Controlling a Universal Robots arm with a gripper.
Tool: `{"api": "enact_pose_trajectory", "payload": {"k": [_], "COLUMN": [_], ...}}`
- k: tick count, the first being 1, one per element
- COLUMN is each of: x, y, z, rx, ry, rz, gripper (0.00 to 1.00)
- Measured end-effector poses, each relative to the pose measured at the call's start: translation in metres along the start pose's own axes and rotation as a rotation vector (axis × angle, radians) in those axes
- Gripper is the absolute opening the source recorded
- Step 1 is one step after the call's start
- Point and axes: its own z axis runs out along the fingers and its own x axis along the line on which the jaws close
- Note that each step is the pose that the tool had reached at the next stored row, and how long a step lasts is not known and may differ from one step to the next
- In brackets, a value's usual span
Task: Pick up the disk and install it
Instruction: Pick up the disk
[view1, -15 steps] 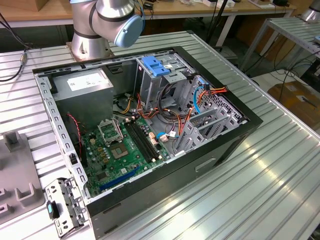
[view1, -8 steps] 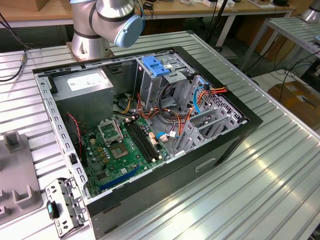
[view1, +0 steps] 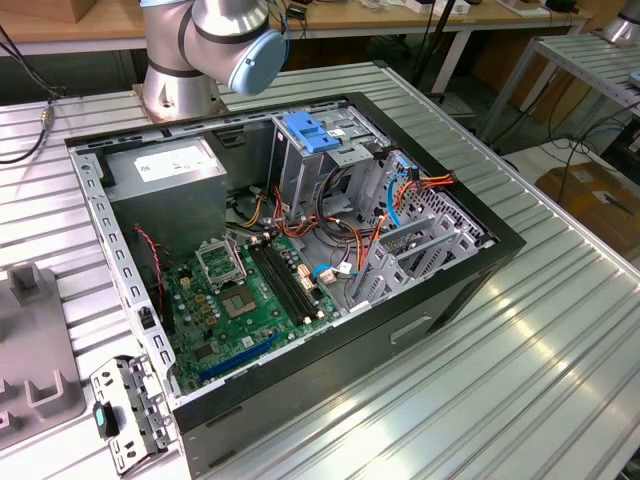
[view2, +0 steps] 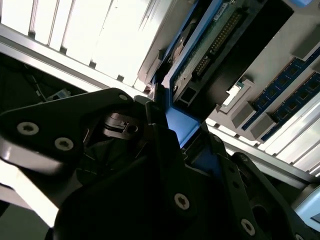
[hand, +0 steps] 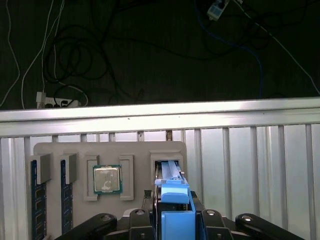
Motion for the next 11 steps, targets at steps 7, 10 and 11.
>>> {"api": "enact_pose_trajectory", "payload": {"k": [7, 10, 11], "x": [0.0, 0.0, 0.0], "y": [0.0, 0.0, 0.0], "z": [-0.0001, 0.0, -0.0001], "rx": [-0.0002, -0.0002, -0.0002], "ry": [0.0001, 0.0001, 0.0001], "rz": [-0.001, -0.002, -0.002], "gripper": [0.37, 0.37, 0.37]}}
